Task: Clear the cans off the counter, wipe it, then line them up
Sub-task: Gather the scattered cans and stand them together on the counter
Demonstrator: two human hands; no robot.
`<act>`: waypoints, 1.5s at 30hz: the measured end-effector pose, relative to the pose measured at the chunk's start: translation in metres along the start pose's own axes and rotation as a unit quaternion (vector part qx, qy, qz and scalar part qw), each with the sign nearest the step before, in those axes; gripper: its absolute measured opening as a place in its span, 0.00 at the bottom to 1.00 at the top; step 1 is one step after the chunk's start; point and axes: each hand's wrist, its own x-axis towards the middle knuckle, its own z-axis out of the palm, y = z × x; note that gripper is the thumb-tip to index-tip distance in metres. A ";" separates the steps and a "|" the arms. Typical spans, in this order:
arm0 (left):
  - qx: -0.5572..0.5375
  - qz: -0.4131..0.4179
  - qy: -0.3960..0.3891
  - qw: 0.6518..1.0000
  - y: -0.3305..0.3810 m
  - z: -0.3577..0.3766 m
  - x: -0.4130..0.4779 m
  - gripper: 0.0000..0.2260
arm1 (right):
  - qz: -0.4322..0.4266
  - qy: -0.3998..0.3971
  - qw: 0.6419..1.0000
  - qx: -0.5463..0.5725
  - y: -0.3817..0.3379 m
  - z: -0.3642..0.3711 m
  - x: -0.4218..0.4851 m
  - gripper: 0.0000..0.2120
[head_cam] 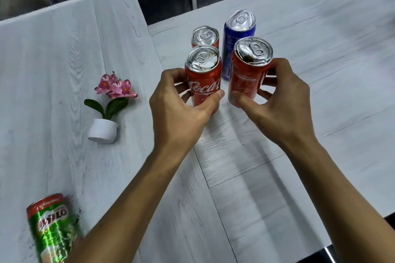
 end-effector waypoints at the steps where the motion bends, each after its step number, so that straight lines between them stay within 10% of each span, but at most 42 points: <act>1: -0.001 0.002 0.003 1.000 0.000 0.003 0.003 0.29 | 0.000 0.000 1.000 0.002 0.003 0.001 0.003 0.31; 34: 0.033 0.006 -0.009 0.999 -0.016 0.045 0.003 0.35 | 0.012 -0.048 0.997 -0.056 0.049 0.003 0.021 0.38; 45: 0.137 -0.036 -0.121 0.983 -0.033 0.027 -0.023 0.35 | 0.073 -0.085 0.975 -0.191 0.057 -0.015 -0.018 0.38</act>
